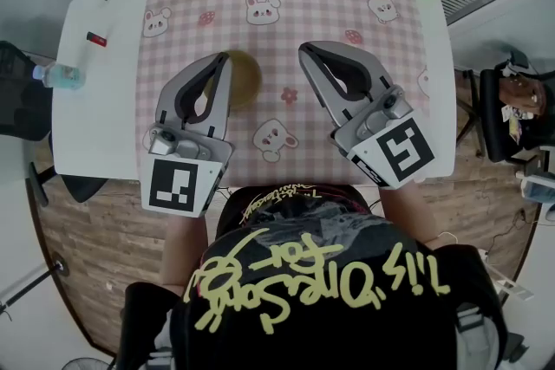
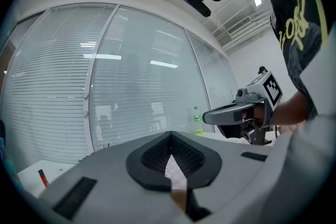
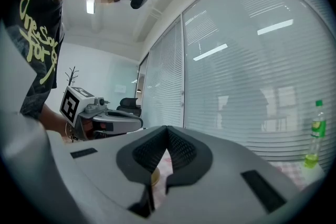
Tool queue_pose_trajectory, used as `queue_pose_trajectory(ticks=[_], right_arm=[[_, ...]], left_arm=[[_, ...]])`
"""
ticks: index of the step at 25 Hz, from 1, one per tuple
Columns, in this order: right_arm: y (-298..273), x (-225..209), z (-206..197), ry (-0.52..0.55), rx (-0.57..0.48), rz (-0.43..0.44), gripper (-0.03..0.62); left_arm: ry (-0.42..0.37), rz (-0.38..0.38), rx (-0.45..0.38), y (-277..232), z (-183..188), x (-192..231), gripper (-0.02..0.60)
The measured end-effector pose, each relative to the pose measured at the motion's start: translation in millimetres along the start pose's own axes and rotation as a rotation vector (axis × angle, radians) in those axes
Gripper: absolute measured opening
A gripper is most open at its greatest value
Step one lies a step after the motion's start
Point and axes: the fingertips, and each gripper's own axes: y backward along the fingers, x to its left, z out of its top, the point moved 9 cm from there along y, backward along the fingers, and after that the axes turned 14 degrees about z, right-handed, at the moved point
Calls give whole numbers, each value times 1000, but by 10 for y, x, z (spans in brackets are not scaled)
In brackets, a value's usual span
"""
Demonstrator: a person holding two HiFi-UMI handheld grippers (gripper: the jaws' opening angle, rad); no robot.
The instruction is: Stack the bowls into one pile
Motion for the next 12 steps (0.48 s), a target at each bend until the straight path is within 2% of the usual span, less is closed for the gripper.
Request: queue_pose_trajectory(ticks=[12], right_arm=[[-56,5,-8,-11,-1,3,3]], left_arm=[[5,7,6,19,-7,40,-5]])
